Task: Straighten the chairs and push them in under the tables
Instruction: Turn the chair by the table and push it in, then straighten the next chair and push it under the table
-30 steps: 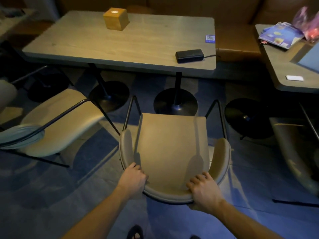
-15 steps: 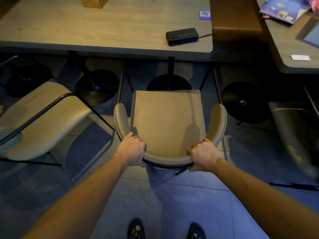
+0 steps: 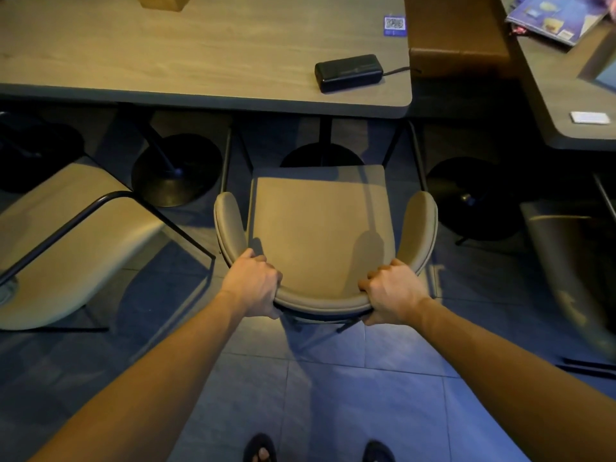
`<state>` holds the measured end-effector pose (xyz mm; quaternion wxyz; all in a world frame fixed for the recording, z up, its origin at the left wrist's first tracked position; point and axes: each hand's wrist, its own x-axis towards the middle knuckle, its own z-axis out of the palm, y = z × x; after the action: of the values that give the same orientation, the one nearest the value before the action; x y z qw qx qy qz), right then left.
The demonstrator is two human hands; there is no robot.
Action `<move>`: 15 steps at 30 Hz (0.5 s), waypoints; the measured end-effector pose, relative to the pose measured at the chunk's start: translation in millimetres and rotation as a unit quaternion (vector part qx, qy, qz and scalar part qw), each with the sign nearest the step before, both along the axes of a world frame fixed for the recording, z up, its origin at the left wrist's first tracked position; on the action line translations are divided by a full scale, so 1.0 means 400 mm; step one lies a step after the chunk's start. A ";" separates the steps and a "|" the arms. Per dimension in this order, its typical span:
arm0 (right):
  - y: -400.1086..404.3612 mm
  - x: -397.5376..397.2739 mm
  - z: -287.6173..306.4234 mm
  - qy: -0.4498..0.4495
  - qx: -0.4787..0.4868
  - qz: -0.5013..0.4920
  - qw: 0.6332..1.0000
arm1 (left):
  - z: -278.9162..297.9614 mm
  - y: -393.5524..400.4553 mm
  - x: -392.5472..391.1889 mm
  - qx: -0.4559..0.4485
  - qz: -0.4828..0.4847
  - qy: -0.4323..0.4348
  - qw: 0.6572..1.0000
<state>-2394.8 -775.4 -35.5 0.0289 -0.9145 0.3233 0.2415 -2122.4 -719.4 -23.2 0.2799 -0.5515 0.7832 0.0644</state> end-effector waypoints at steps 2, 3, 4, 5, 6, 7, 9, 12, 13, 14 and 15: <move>0.002 0.000 0.003 0.003 0.001 -0.003 1.000 | -0.001 0.000 -0.001 0.001 0.000 0.002 1.000; 0.003 -0.001 0.004 0.003 -0.002 -0.003 1.000 | -0.001 0.001 -0.002 0.001 0.001 0.003 1.000; 0.006 -0.002 0.005 0.003 -0.007 -0.001 1.000 | -0.002 0.002 -0.004 0.000 0.002 0.001 1.000; 0.009 -0.003 0.007 0.004 -0.016 0.002 1.000 | 0.000 0.004 -0.006 -0.004 0.001 -0.004 1.000; 0.013 -0.002 0.011 0.007 -0.028 0.005 1.000 | 0.001 0.006 -0.010 -0.010 -0.002 -0.013 1.000; 0.018 0.001 0.016 0.007 -0.038 0.004 0.999 | 0.003 0.011 -0.015 -0.017 -0.004 -0.026 1.000; 0.032 0.005 0.026 0.003 -0.049 -0.024 0.999 | 0.007 0.030 -0.027 -0.041 0.024 -0.046 0.998; 0.064 0.003 0.039 -0.015 -0.038 -0.105 0.994 | 0.015 0.092 -0.032 -0.108 0.114 -0.015 0.987; 0.079 0.002 0.043 -0.025 -0.041 -0.113 0.992 | 0.021 0.121 -0.029 -0.122 0.128 -0.003 0.984; 0.095 0.003 0.047 -0.033 -0.047 -0.112 0.992 | 0.028 0.150 -0.023 -0.133 0.135 0.004 0.982; 0.109 0.006 0.053 -0.038 -0.053 -0.107 0.992 | 0.036 0.179 -0.012 -0.143 0.139 0.006 0.980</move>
<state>-2392.5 -731.7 -14.4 0.0183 -0.8835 0.4301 0.1846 -2127.1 -647.9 -8.7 0.1814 -0.6886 0.7020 -0.0067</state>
